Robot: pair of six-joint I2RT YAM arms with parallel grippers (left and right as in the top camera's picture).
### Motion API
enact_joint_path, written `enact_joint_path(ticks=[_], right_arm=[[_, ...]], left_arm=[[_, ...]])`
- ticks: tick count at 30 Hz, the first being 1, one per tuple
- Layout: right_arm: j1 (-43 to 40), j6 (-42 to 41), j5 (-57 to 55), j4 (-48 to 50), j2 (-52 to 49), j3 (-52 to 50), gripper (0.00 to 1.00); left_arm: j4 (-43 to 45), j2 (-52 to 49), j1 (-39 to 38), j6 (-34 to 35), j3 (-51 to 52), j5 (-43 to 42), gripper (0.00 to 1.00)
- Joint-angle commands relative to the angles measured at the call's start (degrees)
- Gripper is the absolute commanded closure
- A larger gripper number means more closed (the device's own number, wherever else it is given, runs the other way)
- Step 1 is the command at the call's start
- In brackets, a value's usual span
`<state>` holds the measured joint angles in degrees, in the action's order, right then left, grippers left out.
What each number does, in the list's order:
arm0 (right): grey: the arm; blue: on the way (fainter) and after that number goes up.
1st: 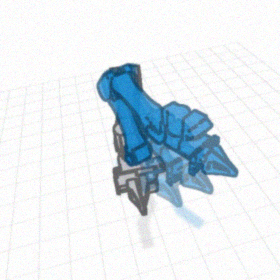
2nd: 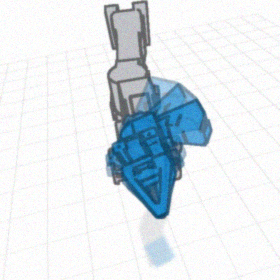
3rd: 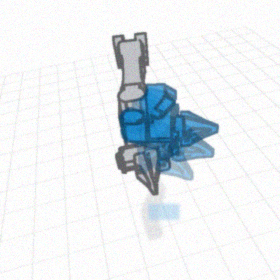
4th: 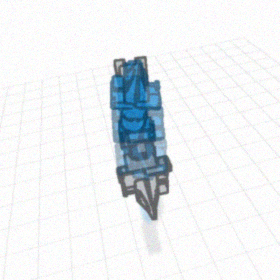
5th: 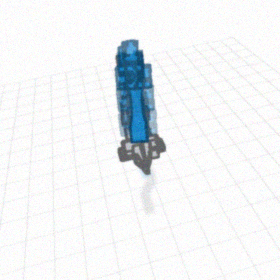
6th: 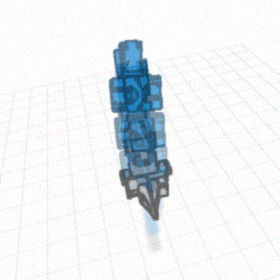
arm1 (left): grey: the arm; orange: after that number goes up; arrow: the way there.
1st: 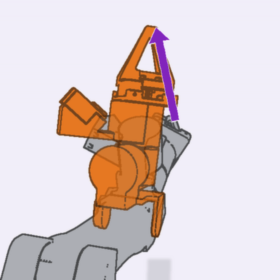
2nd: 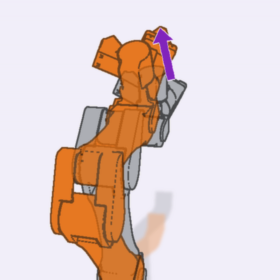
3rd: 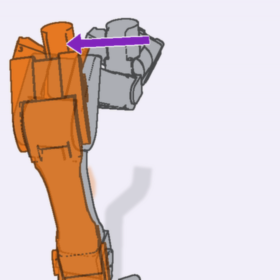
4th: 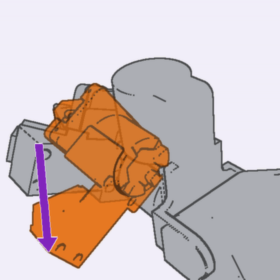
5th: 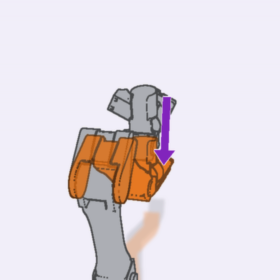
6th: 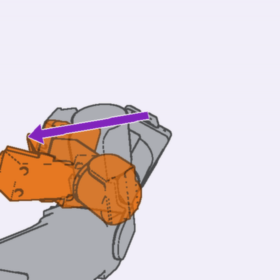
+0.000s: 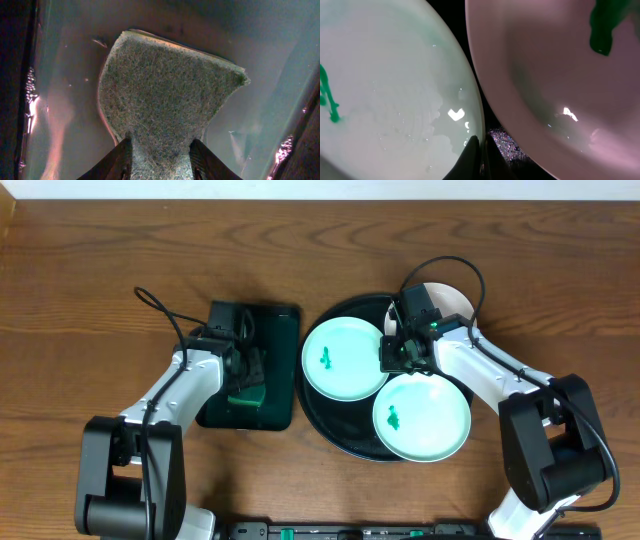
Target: Clean dirty plates on tray and stack at the side
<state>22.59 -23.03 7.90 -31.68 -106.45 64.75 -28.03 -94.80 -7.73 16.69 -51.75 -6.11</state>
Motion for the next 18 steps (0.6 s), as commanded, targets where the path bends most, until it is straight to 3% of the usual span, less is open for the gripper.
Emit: enact_joint_path(ticks=[1, 18], right_arm=[[0.7, -0.1, -0.6, 0.0, -0.4, -0.4, 0.97], [0.7, -0.1, -0.6, 0.0, -0.4, -0.4, 0.97]], left_arm=[[-0.1, 0.4, -0.1, 0.1, 1.8, -0.5, 0.62], [0.9, 0.4, -0.1, 0.1, 3.8, -0.6, 0.61]])
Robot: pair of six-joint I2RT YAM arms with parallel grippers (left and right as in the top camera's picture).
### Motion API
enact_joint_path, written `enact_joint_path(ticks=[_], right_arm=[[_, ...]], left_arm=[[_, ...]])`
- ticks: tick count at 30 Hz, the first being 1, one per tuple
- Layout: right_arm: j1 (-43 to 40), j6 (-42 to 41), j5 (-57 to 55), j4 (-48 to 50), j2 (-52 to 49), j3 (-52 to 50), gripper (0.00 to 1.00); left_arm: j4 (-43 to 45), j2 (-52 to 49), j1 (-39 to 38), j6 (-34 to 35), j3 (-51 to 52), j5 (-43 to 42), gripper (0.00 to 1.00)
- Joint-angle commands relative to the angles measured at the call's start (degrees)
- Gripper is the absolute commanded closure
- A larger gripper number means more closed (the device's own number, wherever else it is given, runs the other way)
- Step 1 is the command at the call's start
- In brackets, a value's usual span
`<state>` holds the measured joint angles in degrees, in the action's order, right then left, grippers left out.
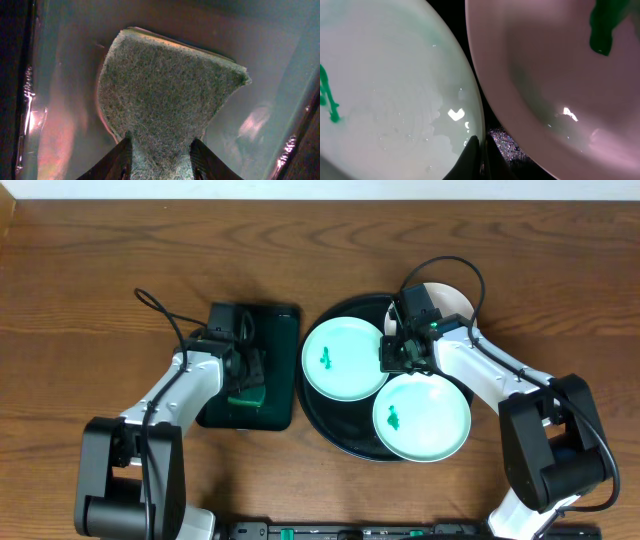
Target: Clean dirty plates on tray and stack at the side
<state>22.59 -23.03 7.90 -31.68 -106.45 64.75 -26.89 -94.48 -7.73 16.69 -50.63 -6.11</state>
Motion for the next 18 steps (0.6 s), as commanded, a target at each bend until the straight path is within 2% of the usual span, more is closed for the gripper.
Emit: enact_joint_path(ticks=[1, 2, 4, 6, 12, 18], right_arm=[[0.7, -0.1, -0.6, 0.0, -0.4, -0.4, 0.97], [0.7, -0.1, -0.6, 0.0, -0.4, -0.4, 0.97], [0.7, -0.1, -0.6, 0.0, -0.4, -0.4, 0.97], [0.7, -0.1, -0.6, 0.0, -0.4, -0.4, 0.97], [0.7, -0.1, -0.6, 0.0, -0.4, -0.4, 0.97], [0.7, -0.1, -0.6, 0.0, -0.4, -0.4, 0.99]], left_arm=[[0.5, 0.1, -0.1, 0.1, 3.2, -0.6, 0.61], [0.9, 0.1, -0.1, 0.1, 3.6, -0.7, 0.61], [1.0, 0.1, -0.1, 0.1, 3.7, -1.0, 0.8], [1.1, 0.1, -0.1, 0.1, 3.6, -1.0, 0.91], [0.0, 1.2, -0.1, -0.8, 1.7, -0.9, 0.93], [-0.4, 9.2, -0.1, -0.8, 1.2, -0.8, 0.93]])
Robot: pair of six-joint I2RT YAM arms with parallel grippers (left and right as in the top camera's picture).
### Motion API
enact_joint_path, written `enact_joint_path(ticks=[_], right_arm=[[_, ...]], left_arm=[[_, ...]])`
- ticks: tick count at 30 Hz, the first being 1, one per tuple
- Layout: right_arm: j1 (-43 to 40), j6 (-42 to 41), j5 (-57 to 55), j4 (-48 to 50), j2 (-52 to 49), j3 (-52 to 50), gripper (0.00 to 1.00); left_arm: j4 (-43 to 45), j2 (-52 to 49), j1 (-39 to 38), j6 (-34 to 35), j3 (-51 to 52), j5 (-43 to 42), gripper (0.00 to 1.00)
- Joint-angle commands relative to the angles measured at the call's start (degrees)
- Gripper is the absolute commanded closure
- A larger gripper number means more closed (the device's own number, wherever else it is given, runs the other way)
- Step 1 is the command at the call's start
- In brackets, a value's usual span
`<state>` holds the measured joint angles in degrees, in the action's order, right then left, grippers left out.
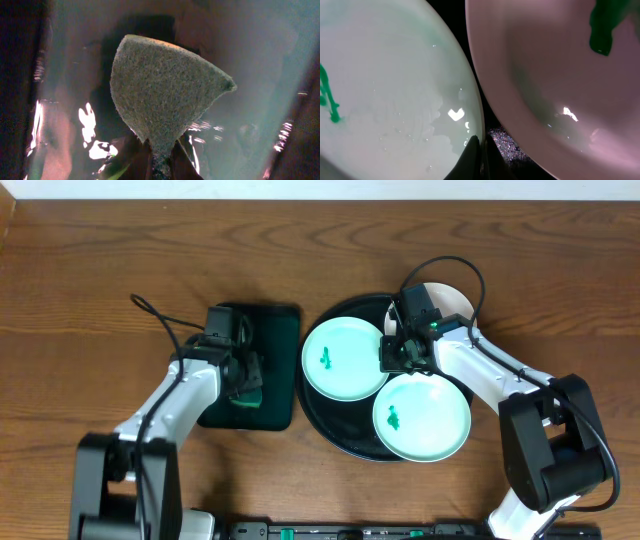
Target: Clean dirty plates on tray and stack at the side
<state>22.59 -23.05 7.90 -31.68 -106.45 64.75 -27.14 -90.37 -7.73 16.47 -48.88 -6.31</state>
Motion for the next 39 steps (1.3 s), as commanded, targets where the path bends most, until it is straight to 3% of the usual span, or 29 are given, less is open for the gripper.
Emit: enact_joint_path(ticks=[1, 12, 39], right_arm=[[0.7, 0.0, -0.6, 0.0, -0.4, -0.4, 0.99], [0.8, 0.0, -0.6, -0.2, -0.4, -0.4, 0.99], [0.8, 2.4, 0.1, -0.2, -0.4, -0.4, 0.99]], left_arm=[[-0.2, 6.6, -0.1, -0.6, -0.5, -0.5, 0.93], [-2.1, 17.2, -0.1, -0.5, -0.5, -0.6, 0.93], [-2.4, 17.4, -0.1, 2.2, -0.5, -2.3, 0.93]])
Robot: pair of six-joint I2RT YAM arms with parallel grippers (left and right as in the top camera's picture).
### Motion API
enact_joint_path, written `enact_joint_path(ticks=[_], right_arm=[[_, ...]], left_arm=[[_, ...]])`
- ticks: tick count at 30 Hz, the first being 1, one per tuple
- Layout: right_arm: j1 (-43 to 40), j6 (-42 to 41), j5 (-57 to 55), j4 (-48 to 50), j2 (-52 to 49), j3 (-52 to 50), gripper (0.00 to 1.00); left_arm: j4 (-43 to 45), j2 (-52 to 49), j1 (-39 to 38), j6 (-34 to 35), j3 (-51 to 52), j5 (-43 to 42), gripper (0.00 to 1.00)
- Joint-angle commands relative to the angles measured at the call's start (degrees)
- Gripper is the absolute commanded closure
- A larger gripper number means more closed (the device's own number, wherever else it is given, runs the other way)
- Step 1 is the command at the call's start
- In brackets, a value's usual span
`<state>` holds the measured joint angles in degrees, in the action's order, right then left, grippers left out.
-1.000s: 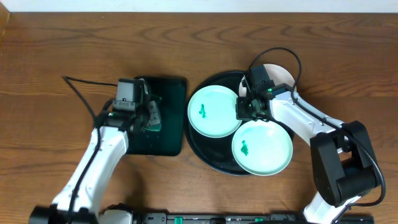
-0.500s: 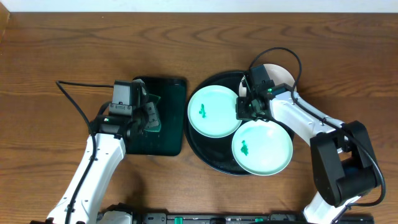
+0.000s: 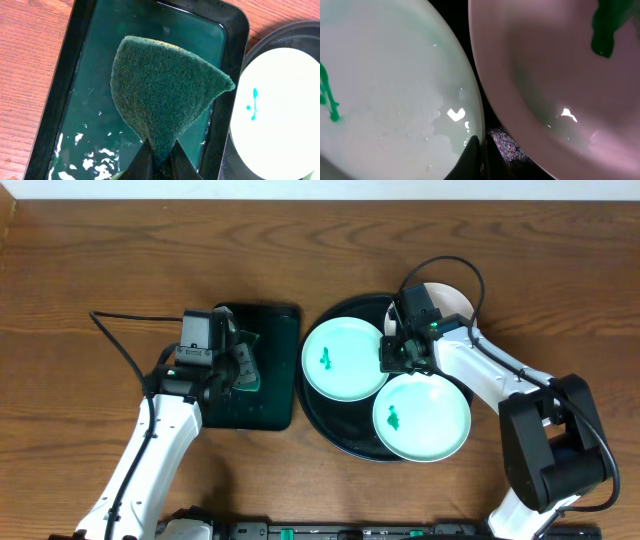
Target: Clean dirty plates on tray and stack at the side
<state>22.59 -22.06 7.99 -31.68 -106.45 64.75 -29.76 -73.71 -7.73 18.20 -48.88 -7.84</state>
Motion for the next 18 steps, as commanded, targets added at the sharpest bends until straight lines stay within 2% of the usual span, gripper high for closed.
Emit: enact_joint_path(ticks=[1, 18], right_arm=[[0.8, 1.4, 0.0, -0.2, -0.4, -0.4, 0.99], [0.8, 4.2, 2.2, 0.0, -0.4, -0.4, 0.99]], left_arm=[[0.2, 0.7, -0.1, 0.5, -0.4, -0.7, 0.93], [0.2, 0.7, -0.1, 0.5, -0.3, -0.7, 0.93]])
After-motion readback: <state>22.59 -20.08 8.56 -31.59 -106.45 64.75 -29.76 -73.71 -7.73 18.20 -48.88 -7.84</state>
